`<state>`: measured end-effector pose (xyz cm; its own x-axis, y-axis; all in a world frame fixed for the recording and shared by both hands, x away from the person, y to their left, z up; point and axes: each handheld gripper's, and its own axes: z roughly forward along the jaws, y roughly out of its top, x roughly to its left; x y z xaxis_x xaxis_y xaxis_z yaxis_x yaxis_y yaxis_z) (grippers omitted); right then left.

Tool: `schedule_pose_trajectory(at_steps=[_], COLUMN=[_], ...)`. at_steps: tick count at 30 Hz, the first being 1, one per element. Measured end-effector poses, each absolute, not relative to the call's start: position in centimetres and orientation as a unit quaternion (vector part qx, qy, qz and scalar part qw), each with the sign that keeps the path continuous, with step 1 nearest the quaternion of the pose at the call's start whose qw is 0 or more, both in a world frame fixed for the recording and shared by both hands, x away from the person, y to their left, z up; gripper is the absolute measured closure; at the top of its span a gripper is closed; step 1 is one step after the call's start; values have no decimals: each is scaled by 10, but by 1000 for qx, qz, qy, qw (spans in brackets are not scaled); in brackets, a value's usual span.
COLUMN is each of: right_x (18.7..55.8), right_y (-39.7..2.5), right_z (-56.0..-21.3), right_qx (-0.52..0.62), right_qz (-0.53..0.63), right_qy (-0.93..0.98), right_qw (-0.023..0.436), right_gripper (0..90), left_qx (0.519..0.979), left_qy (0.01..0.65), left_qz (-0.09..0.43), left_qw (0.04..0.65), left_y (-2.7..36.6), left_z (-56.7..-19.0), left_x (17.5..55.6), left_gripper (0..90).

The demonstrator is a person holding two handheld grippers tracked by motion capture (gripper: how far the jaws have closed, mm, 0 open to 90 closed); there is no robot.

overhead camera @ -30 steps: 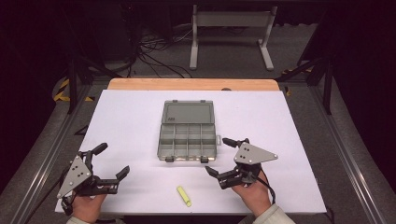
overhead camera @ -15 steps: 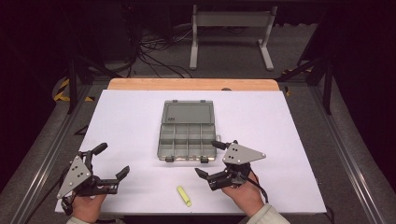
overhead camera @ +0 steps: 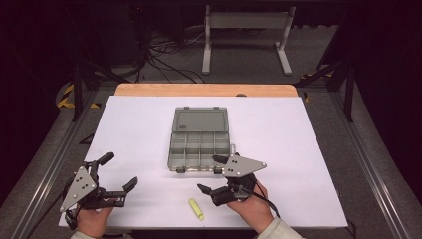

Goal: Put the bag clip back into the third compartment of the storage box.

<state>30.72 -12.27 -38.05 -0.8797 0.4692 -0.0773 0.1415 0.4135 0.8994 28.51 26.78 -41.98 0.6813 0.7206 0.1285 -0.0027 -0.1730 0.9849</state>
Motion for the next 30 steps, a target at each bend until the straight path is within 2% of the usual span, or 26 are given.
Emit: schedule_pose_trajectory(at_steps=[5,8,10,15,19,30], right_x=[305,305,305,302,301,307], right_y=[-118,-112,-109,-100,-92,-74], right_z=[-377,-376,-377,-382,-386,-403], right_qx=[182,207,218,232,227,224], right_qz=[486,466,456,431,401,329], right_qy=[838,848,853,862,881,916], right_qw=[170,143,129,128,105,52], right_gripper=[114,90,145,205,268,326], left_qx=[702,702,702,700,700,700], left_qy=[255,255,255,259,259,259], left_qz=[308,308,308,308,307,308], left_qw=[589,589,589,590,590,590], left_y=[268,268,268,268,268,268], left_z=[-419,-419,-419,-419,-419,-419], left_x=[285,285,285,284,284,284], left_gripper=[0,0,0,0,0,0])
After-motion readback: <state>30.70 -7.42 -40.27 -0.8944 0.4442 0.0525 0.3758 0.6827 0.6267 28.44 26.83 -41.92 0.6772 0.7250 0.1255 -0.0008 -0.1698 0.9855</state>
